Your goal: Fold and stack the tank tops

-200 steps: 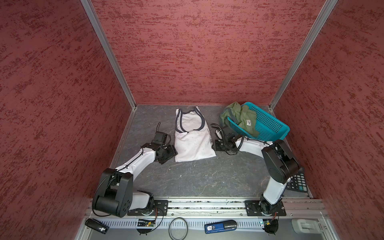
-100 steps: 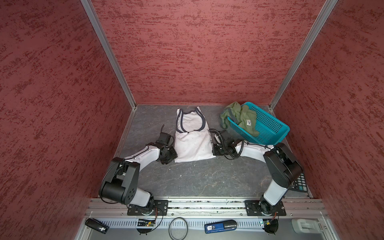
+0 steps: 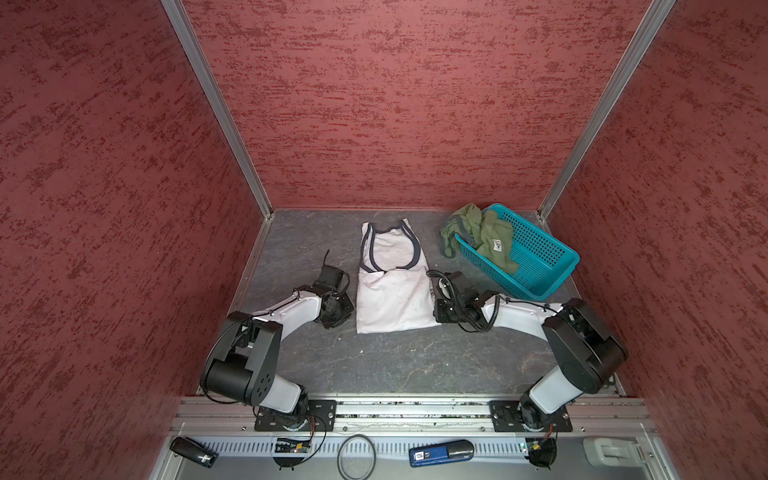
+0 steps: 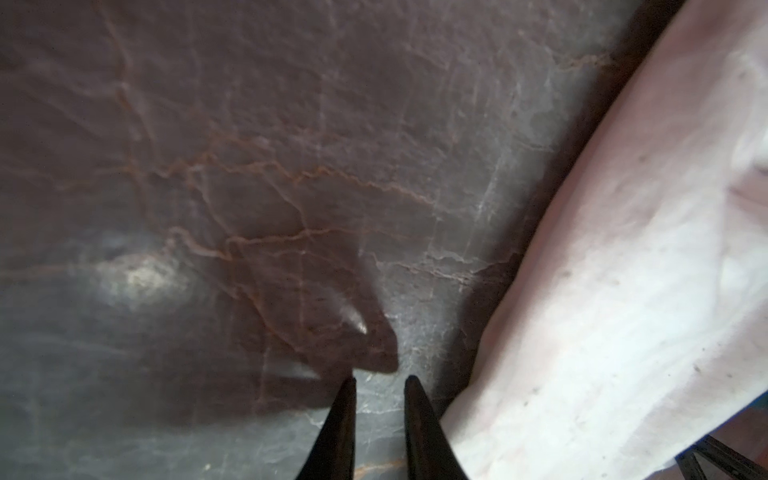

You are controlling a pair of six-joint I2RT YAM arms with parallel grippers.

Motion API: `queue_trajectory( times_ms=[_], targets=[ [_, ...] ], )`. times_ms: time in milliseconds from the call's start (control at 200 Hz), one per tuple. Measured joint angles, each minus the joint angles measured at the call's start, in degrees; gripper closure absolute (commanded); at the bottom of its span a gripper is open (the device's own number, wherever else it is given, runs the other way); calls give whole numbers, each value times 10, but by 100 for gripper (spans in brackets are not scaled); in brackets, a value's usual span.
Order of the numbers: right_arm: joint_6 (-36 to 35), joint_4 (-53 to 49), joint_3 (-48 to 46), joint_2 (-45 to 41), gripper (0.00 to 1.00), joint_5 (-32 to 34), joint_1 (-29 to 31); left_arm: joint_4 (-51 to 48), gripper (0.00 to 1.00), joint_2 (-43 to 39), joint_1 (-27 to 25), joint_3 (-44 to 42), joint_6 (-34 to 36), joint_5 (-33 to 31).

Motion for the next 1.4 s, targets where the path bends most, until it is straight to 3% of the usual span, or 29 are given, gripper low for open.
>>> queue_trajectory(
  times_ms=[266,391,541,792,1062,1172,1398],
  targets=[
    [5,-5,-1,-28,78,5,10,-42,63,-11,-48,14,-8,-50],
    [5,-8,-1,-31,82,10,15,-97,56,-35,-87,63,-7,-88],
    [7,-10,-1,-31,87,11,19,-90,51,-38,-112,128,1,-83],
    [9,-12,-1,-28,95,13,22,-49,49,104,-125,205,18,-41],
    [7,-24,-1,-28,76,38,23,-38,45,191,-125,237,20,-34],
    [5,-29,-1,-28,74,45,22,-36,45,194,-125,239,19,-35],
    [2,-29,-1,-16,91,46,23,-32,44,194,-124,237,15,-35]
  ],
)
